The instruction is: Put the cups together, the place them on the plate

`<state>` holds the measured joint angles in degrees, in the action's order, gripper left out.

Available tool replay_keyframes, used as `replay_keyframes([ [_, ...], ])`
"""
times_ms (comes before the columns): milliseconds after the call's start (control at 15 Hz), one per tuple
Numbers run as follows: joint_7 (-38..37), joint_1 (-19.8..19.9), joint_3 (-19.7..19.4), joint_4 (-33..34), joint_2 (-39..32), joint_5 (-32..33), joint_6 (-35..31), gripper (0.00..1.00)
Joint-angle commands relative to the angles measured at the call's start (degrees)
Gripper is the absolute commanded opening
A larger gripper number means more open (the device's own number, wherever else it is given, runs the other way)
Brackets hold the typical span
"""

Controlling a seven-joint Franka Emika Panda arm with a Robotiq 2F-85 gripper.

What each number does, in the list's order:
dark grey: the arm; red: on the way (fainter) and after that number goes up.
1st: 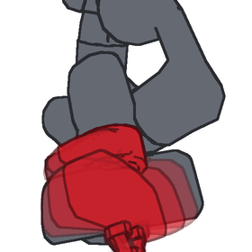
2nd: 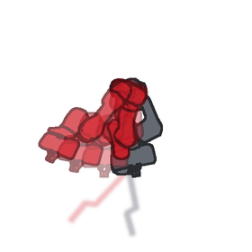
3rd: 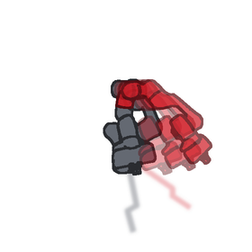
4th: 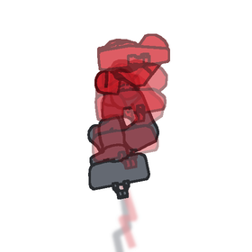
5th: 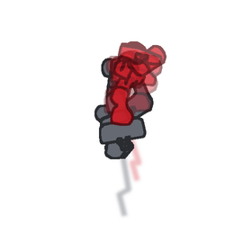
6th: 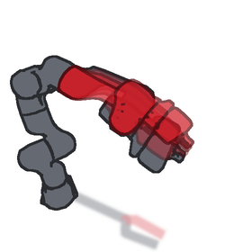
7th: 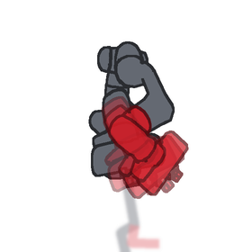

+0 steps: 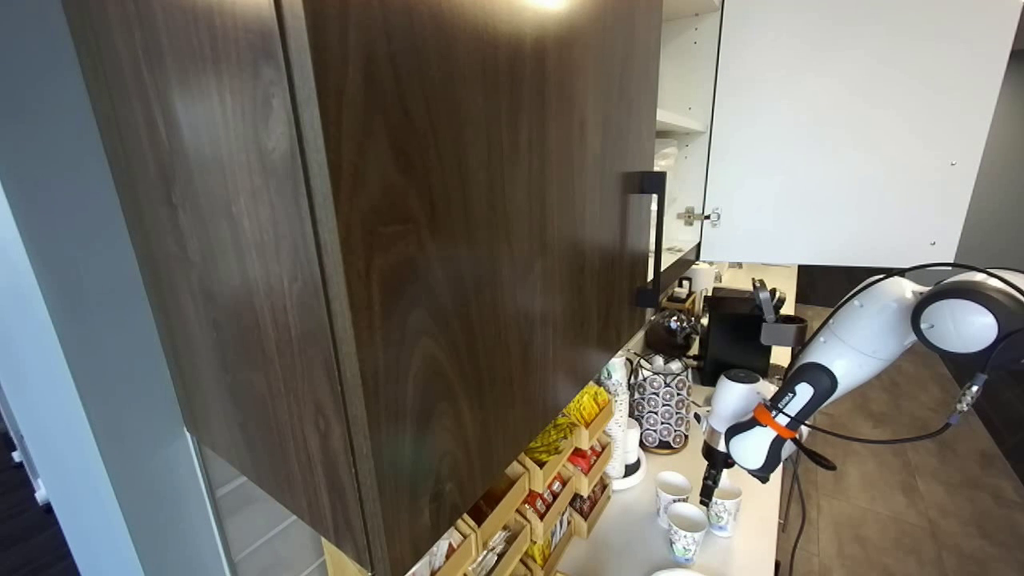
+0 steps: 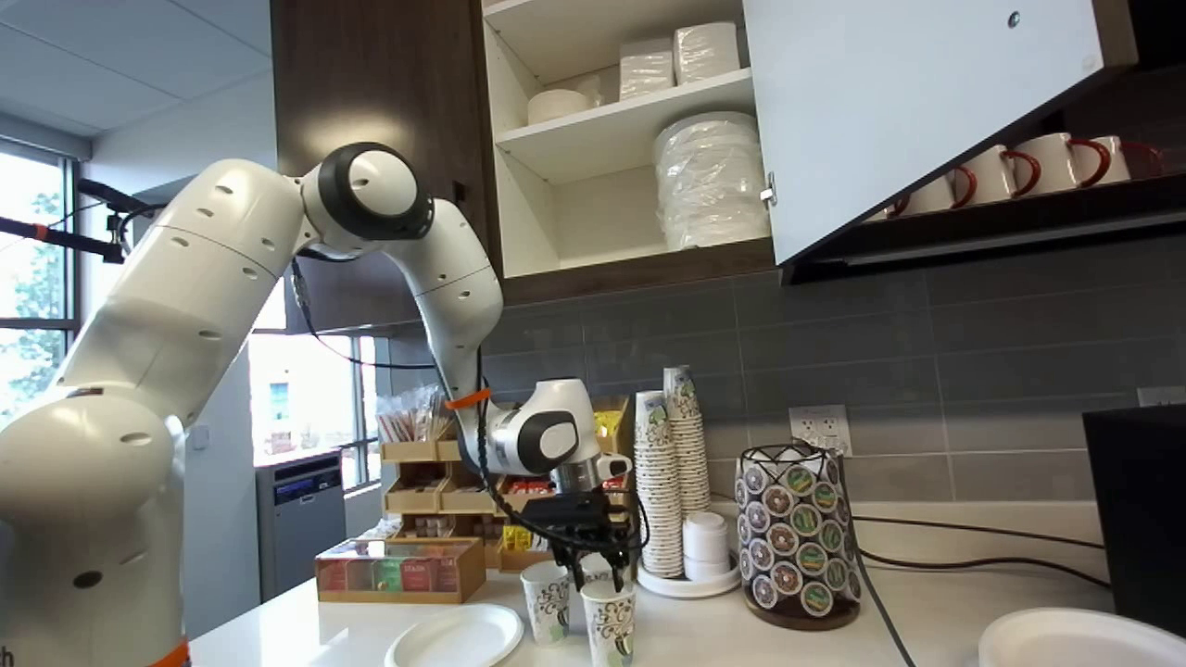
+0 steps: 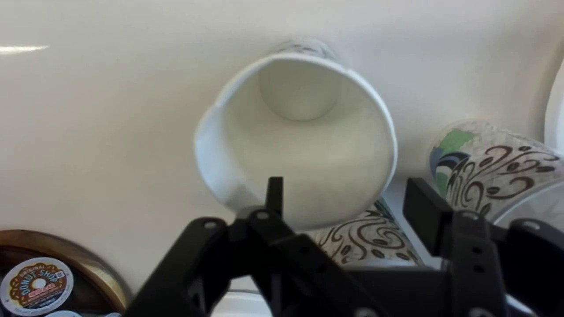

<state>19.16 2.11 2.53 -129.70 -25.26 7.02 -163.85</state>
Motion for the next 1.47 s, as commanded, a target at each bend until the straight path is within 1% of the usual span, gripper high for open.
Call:
replay_keyframes([
  [0, -1.1, -0.1, 0.0, -0.2, 0.1, 1.1, 2.1, 0.42],
  [200, -1.1, -0.1, 0.1, -0.3, 0.1, 0.8, 3.4, 0.18],
  [267, -1.3, -0.1, -0.1, -0.4, 0.1, 0.9, 3.6, 0.11],
  [333, -1.2, 0.0, 0.1, -0.4, 0.2, 0.6, 3.9, 0.07],
  [533, -2.0, -0.3, -0.7, -0.9, 1.6, 1.1, 4.3, 0.02],
  [667, -3.1, -1.2, -2.2, -1.8, 4.1, 2.3, 5.1, 0.06],
  [800, -5.1, -2.5, -4.1, -2.6, 7.0, 4.8, 6.4, 0.07],
  [1000, -8.1, -4.3, -5.9, -3.7, 13.1, 9.1, 11.3, 0.06],
  [1067, -9.3, -5.0, -6.0, -4.1, 15.5, 11.0, 13.5, 0.07],
  [1133, -9.8, -5.2, -5.5, -4.3, 17.5, 11.9, 15.5, 0.06],
  [1267, -8.7, -5.5, -3.0, -4.6, 21.4, 11.5, 18.9, 0.07],
  [1400, -5.8, -6.3, 0.0, -4.8, 23.9, 7.9, 21.1, 0.07],
])
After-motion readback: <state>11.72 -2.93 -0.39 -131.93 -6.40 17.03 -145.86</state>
